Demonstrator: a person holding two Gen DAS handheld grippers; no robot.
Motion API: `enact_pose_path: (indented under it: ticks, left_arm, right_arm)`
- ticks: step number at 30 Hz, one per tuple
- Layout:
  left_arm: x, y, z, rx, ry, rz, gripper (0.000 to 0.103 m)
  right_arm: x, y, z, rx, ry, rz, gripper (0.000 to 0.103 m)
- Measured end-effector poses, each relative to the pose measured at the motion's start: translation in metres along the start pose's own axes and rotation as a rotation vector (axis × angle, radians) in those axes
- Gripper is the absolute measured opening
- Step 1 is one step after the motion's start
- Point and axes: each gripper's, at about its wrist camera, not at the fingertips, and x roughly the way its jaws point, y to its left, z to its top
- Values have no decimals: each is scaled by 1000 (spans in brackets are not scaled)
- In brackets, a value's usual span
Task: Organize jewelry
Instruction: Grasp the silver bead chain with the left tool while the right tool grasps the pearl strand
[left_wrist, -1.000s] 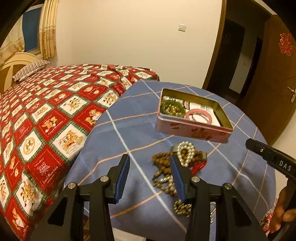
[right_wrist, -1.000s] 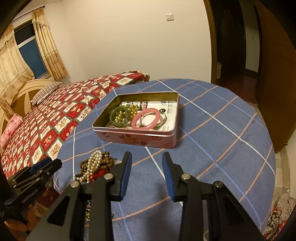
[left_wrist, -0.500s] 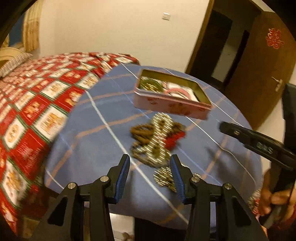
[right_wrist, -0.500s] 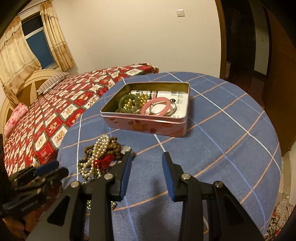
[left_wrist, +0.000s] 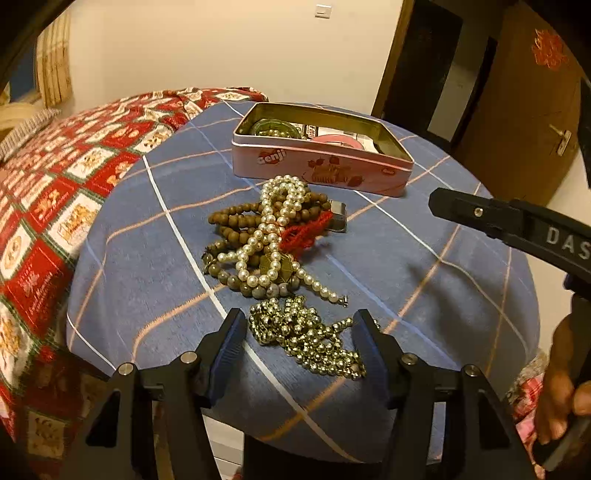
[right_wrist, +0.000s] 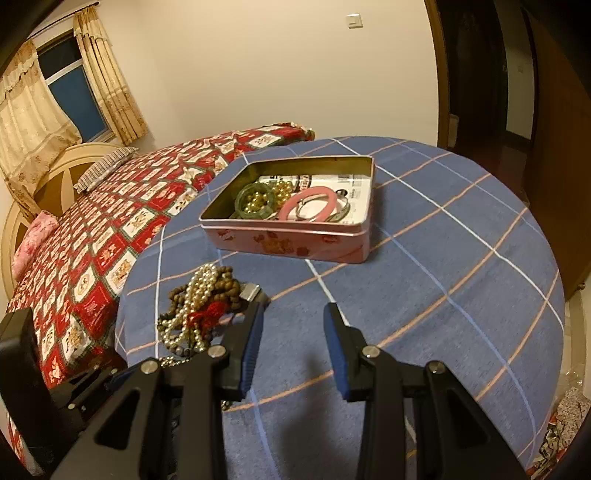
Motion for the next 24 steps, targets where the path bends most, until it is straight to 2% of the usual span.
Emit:
enact_pose_path:
  ticks: [1, 2, 4, 5, 6, 8, 10, 17, 24]
  left_arm:
    - [1, -3, -1, 29, -3, 32, 53]
    - [2, -4, 0, 51, -4, 53, 44]
    - [0, -3, -1, 60, -10, 47, 35]
    - [0, -2, -1, 60, -13, 48, 20]
    - [-1, 3, -1, 53, -15, 30, 16]
    - [-3, 15, 2, 11, -20, -23, 14]
    - [-7, 21, 5, -15, -46, -42, 12]
    - [-44, 37, 26, -3, -191, -62, 12]
    - [-68, 66, 44, -81, -287, -44, 12]
  right_arm:
    - [-1, 1, -1, -2, 0, 1, 38]
    - [-2, 1, -1, -7, -1, 2, 38]
    - [-3, 2, -2, -10, -4, 1, 38]
    - [-3, 2, -2, -7, -4, 1, 38]
    - [-3, 2, -3, -1, -2, 3, 38]
    - [-2, 1, -3, 7, 3, 7, 38]
    - [0, 0, -3, 13, 8, 14, 38]
    - [5, 5, -2, 12, 22, 61, 38]
    - [20, 31, 4, -11, 49, 178, 39]
